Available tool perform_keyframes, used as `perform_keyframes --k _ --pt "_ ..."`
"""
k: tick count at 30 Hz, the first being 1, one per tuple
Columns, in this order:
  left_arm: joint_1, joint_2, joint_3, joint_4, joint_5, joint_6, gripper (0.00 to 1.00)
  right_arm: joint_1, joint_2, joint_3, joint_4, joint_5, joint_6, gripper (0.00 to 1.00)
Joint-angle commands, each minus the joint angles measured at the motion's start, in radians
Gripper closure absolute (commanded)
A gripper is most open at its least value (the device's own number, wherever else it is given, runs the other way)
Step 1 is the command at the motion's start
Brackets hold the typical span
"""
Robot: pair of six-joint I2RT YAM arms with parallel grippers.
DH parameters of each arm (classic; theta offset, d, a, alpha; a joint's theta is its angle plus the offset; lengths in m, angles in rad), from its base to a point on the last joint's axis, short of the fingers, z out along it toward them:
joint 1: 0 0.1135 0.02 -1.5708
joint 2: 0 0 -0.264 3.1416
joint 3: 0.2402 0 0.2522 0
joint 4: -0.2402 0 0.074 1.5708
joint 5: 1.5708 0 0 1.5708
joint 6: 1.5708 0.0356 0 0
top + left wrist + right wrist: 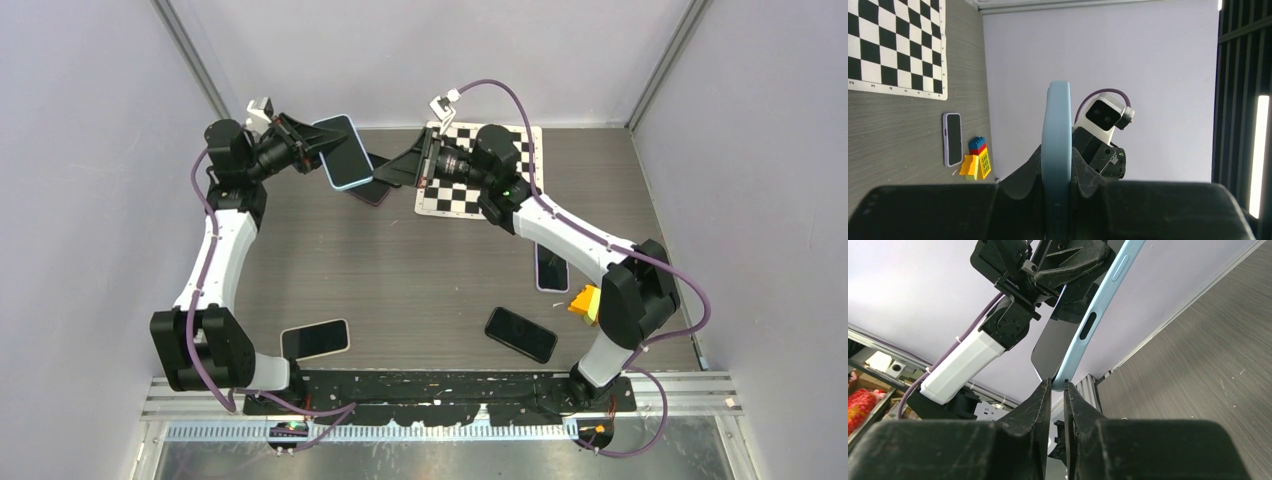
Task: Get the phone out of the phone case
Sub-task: Remove the phone case from the phone.
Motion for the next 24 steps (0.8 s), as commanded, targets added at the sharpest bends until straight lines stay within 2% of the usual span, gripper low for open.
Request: perform_keyframes --k 1,7,10,13,16,20,22,24 --pt "-0.013 -0.073 0.056 0.131 0.0 -0.114 1.0 0.031 0.006 0.064 -0.157 0.04 -0.108 0.81" --pt "-0.025 -0.069 0.034 0.318 -0.026 -0.227 1.0 0.032 0.047 0.144 -0.424 0.165 -0.181 0.93" --pt "-0.025 -0.062 0.03 0.462 -0.054 -0.314 1.0 0.033 0.059 0.182 -0.594 0.232 -0.244 0.94" --pt "-0.026 -0.053 0.015 0.612 -0.098 -0.404 1.0 0.032 0.074 0.209 -0.685 0.305 -0.274 0.94" --pt "-0.026 -0.039 0.008 0.685 -0.126 -0.462 1.0 0.033 0.091 0.24 -0.763 0.341 -0.286 0.94" --pt "-0.026 -0.044 0.001 0.667 -0.122 -0.438 1.0 0.033 0.079 0.228 -0.725 0.351 -0.285 0.94" --pt "-0.026 -0.053 -0.003 0.62 -0.118 -0.406 1.0 0.033 0.05 0.198 -0.648 0.334 -0.278 0.92" --pt "-0.025 -0.064 -0.008 0.573 -0.122 -0.374 1.0 0.033 0.012 0.153 -0.548 0.303 -0.273 0.85"
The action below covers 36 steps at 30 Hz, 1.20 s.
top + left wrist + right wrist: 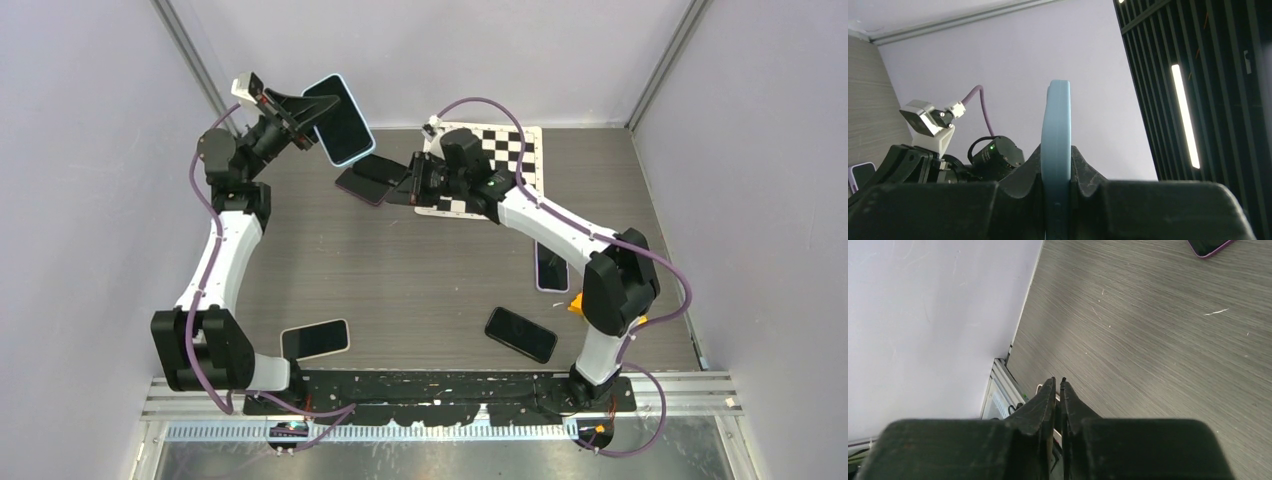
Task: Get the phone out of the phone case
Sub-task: Remove the phone case from the phone.
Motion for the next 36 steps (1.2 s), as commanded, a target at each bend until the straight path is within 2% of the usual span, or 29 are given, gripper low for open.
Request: perform_keyframes --k 1,2,3,4,6,8,10,13,16,24,36 --pt "0.002 -0.063 0.009 0.006 -0.024 0.029 1.0 0.008 -0.126 -0.05 0.192 -0.018 -0.015 0.76" --pt "0.002 -0.068 0.008 -0.027 -0.029 0.049 1.0 0.009 -0.139 -0.084 0.257 -0.019 -0.014 0.62" --pt "0.002 -0.074 0.008 -0.066 -0.037 0.071 1.0 0.01 -0.161 -0.111 0.279 -0.019 -0.017 0.55" --pt "0.002 -0.078 0.008 -0.108 -0.047 0.093 1.0 0.012 -0.179 -0.119 0.308 -0.012 -0.02 0.38" --pt "0.002 -0.084 0.003 -0.174 -0.067 0.125 1.0 0.024 -0.21 -0.154 0.357 0.0 -0.026 0.19" --pt "0.002 -0.087 -0.017 -0.216 -0.099 0.131 1.0 0.029 -0.228 -0.19 0.428 -0.012 -0.024 0.13" --pt "0.002 -0.085 -0.05 -0.22 -0.126 0.108 1.0 0.03 -0.231 -0.206 0.509 -0.065 0.0 0.12" --pt "0.003 -0.079 -0.11 -0.136 -0.17 0.04 1.0 0.038 -0.22 -0.192 0.612 -0.124 0.066 0.15" --pt "-0.002 -0.075 -0.15 -0.107 -0.199 -0.001 1.0 0.058 -0.208 -0.164 0.633 -0.148 0.086 0.16" --pt "-0.018 -0.088 -0.203 -0.1 -0.24 -0.046 1.0 0.086 -0.159 -0.102 0.541 -0.062 0.094 0.14" --pt "-0.072 -0.089 -0.217 -0.09 -0.217 -0.089 1.0 0.083 -0.111 -0.05 0.428 0.055 0.113 0.18"
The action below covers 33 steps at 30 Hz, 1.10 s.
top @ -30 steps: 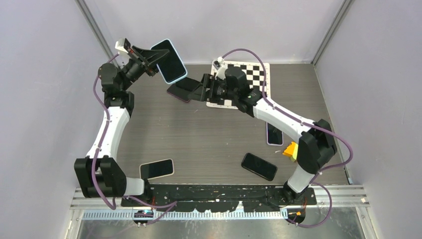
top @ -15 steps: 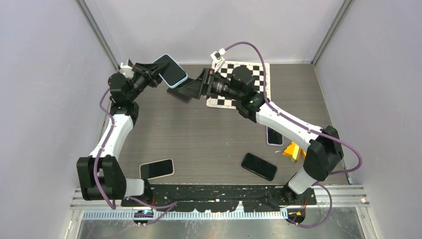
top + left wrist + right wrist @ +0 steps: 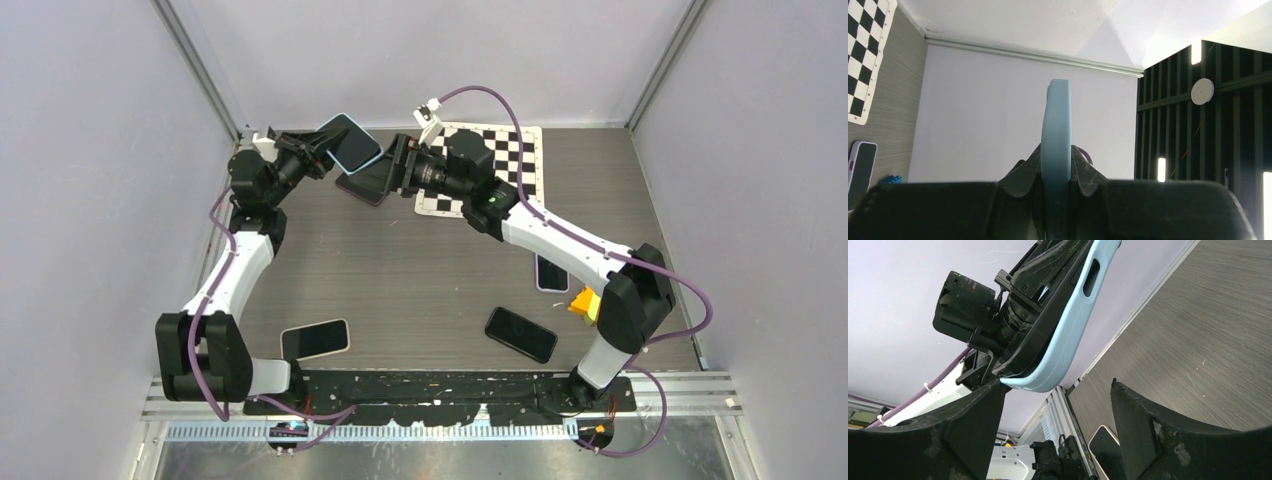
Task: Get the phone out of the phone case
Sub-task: Remove the phone case from the phone.
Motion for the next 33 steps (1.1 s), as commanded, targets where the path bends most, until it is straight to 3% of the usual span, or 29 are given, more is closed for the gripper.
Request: perform_keyframes --k 1,7,11,16,21,25,29,33 --pt "-0.014 -0.031 0.011 0.107 0.02 -0.045 1.0 -0.003 0.002 0.045 0.0 0.075 0.01 0.18" --pt "-0.018 -0.018 0.017 0.134 0.022 -0.066 1.0 -0.01 0.011 0.046 -0.02 0.098 0.031 0.18" --pt "-0.02 -0.018 0.017 0.143 0.026 -0.093 1.0 -0.023 0.039 0.095 -0.188 0.166 0.031 0.21" --pt "-0.028 -0.01 0.029 0.169 0.027 -0.173 1.0 -0.037 0.068 0.129 -0.369 0.234 0.036 0.36" --pt "-0.028 0.01 0.038 0.24 0.007 -0.248 1.0 -0.043 0.081 0.12 -0.402 0.234 0.022 0.47" --pt "-0.028 0.03 0.059 0.244 0.031 -0.212 1.0 -0.05 0.057 0.088 -0.292 0.171 0.021 0.44" --pt "-0.03 0.038 0.058 0.21 0.054 -0.135 1.0 -0.09 0.008 0.05 0.036 -0.028 0.028 0.32" --pt "-0.047 0.057 0.061 0.195 0.061 -0.107 1.0 -0.153 -0.016 0.036 0.194 -0.148 0.099 0.24"
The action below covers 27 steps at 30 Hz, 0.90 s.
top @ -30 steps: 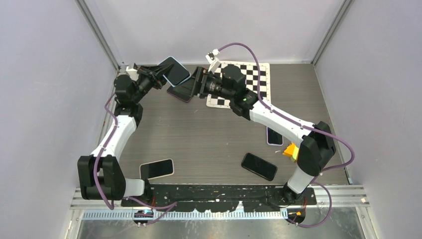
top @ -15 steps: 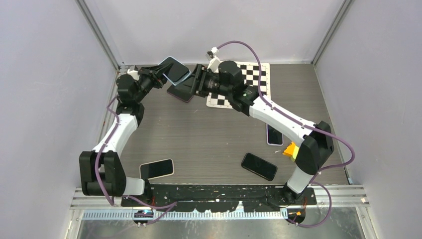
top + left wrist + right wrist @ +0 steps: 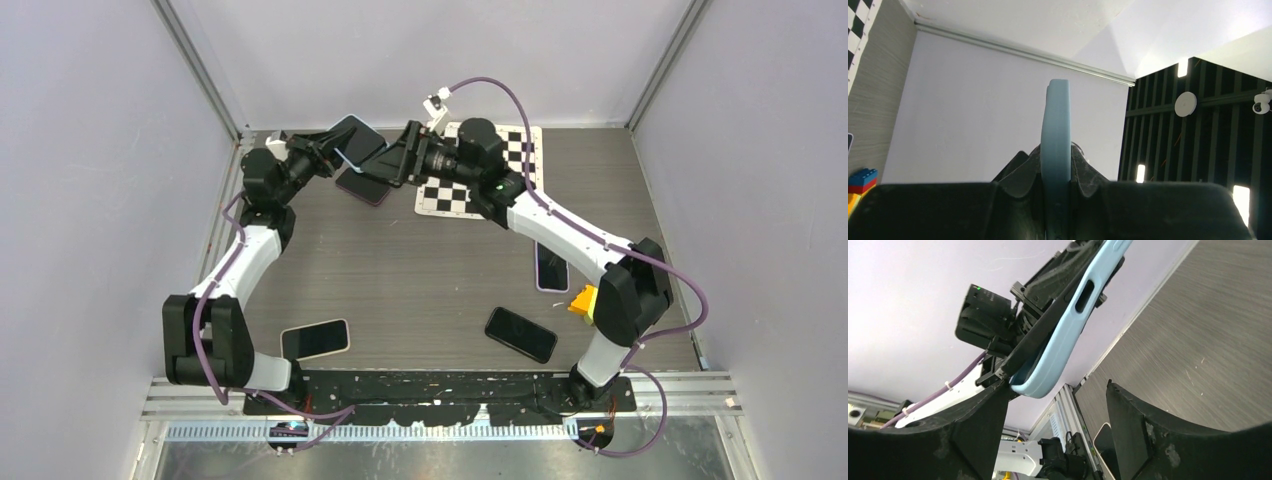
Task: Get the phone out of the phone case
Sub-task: Remove the phone case from the phone.
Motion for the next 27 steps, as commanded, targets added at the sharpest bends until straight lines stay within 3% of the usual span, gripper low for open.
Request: perform_keyframes --k 1,7,13,17,19,22,24,27 --pt "-0.018 -0.01 0.062 0.147 0.084 -0.008 1.0 -0.097 -0.046 -0.012 0.243 -0.087 0.067 0.23" --pt "-0.02 -0.001 0.062 0.166 0.083 -0.022 1.0 -0.109 -0.057 -0.089 0.372 -0.078 0.161 0.23" --pt "-0.025 0.0 0.06 0.169 0.083 -0.027 1.0 -0.111 -0.042 -0.06 0.288 -0.051 0.152 0.34" --pt "-0.031 0.002 0.061 0.178 0.085 -0.024 1.0 -0.111 -0.026 -0.034 0.187 -0.01 0.14 0.44" --pt "-0.033 0.002 0.067 0.185 0.091 -0.012 1.0 -0.11 -0.008 0.017 0.019 0.02 0.105 0.54" --pt "-0.041 0.004 0.092 0.194 0.097 0.011 1.0 -0.111 0.019 0.058 -0.102 0.032 0.074 0.6" --pt "-0.051 0.007 0.127 0.201 0.095 0.045 1.0 -0.11 0.038 0.059 -0.093 -0.012 0.112 0.63" --pt "-0.073 0.024 0.204 0.194 0.125 0.107 1.0 -0.11 0.071 0.034 0.053 -0.059 0.251 0.68"
